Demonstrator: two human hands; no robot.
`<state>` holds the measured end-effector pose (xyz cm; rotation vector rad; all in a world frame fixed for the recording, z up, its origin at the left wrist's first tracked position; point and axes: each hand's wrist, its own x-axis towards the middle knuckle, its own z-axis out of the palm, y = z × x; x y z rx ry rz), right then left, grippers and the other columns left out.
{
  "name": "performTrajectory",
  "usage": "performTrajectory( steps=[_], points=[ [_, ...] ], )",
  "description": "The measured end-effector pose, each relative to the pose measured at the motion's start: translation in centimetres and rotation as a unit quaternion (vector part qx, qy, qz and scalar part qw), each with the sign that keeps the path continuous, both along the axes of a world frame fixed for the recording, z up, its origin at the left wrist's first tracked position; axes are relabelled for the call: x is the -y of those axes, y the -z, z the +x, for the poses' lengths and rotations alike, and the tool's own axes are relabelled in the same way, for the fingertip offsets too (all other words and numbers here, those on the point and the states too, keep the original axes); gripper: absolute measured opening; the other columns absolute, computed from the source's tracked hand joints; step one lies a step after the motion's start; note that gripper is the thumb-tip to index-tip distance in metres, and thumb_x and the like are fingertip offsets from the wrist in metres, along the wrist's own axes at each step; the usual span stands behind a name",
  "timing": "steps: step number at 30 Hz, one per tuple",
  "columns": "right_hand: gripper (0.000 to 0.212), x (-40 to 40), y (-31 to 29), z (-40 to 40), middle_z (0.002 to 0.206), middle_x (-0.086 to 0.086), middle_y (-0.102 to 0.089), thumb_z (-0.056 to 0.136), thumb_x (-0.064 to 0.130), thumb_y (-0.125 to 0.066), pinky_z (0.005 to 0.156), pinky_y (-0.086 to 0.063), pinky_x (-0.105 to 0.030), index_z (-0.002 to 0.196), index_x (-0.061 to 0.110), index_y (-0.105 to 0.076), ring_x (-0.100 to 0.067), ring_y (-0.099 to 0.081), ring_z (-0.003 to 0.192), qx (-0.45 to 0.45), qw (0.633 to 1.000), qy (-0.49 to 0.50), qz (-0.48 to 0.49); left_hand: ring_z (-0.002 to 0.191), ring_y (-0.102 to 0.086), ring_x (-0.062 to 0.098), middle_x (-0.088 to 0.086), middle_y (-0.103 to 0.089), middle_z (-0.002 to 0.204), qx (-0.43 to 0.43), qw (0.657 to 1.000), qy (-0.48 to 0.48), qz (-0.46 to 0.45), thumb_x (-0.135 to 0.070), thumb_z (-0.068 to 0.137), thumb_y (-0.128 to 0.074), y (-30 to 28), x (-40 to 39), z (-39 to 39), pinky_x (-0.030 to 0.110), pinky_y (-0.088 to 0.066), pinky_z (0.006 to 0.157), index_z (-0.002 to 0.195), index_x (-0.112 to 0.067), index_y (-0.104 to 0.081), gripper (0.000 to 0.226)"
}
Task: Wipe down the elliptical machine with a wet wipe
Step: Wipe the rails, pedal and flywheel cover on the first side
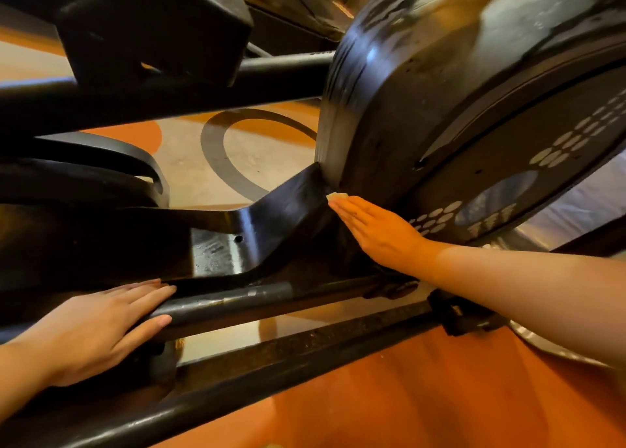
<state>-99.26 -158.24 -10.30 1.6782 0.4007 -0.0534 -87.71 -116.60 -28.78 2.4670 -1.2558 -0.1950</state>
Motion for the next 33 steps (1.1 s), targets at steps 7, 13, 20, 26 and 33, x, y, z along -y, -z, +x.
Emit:
performTrajectory(
  steps=[7, 13, 20, 26, 33],
  points=[
    [0.077, -1.2, -2.9, -2.3, 0.154, -0.030, 0.024, 0.101, 0.045, -0.011, 0.121, 0.004, -0.045, 0.146, -0.011, 0.016, -0.041, 0.018, 0.145, 0.100, 0.991, 0.054, 0.073, 0.122, -0.059, 0.009, -0.018, -0.056, 0.133, 0.004, 1.000, 0.004, -0.014, -0.071, 0.096, -0.025, -0.2, 0.1, 0.0, 0.030, -0.050, 0.095, 0.141, -0.057, -0.034, 0.049],
    [0.076, -2.5, -5.3, -2.4, 0.158, -0.022, 0.021, 0.098, 0.047, -0.009, 0.122, 0.001, -0.041, 0.150, -0.005, 0.014, -0.034, 0.016, 0.148, 0.193, 0.962, 0.057, 0.182, 0.126, -0.056, 0.012, -0.006, -0.057, 0.140, 0.013, 1.000, 0.007, 0.023, -0.075, 0.094, -0.018, -0.7, 0.1, -0.1, 0.032, -0.048, 0.099, 0.148, -0.040, -0.038, 0.068],
    [0.077, -0.4, -0.3, -4.2, 0.156, -0.025, 0.022, 0.102, 0.043, -0.020, 0.122, -0.002, -0.042, 0.148, -0.007, 0.016, -0.038, 0.018, 0.146, 0.051, 0.982, 0.086, 0.163, 0.136, -0.040, 0.007, -0.012, -0.043, 0.149, 0.048, 0.997, 0.054, 0.023, -0.068, 0.099, -0.021, -2.4, -0.1, -0.3, 0.031, -0.039, 0.106, 0.152, -0.051, -0.011, 0.057],
    [0.069, -0.5, -2.5, -3.1, 0.161, -0.017, 0.008, 0.101, 0.039, -0.027, 0.122, 0.000, -0.041, 0.153, 0.001, -0.002, -0.032, 0.008, 0.149, 0.041, 0.977, 0.065, 0.200, 0.141, -0.035, 0.008, -0.014, -0.039, 0.153, 0.065, 0.994, 0.083, 0.040, -0.064, 0.100, -0.022, -2.4, -0.2, -0.3, 0.034, -0.037, 0.111, 0.154, -0.049, -0.008, 0.058],
    [0.071, -3.2, -9.3, -1.2, 0.163, -0.013, -0.004, 0.096, 0.030, -0.037, 0.123, -0.005, -0.040, 0.155, 0.003, -0.007, -0.026, -0.002, 0.151, 0.208, 0.920, -0.006, 0.330, 0.130, -0.049, 0.010, -0.008, -0.051, 0.145, 0.106, 0.988, 0.098, 0.063, -0.060, 0.101, -0.018, -3.2, -0.2, -0.8, 0.035, -0.042, 0.103, 0.156, -0.041, -0.010, 0.059]
  ],
)
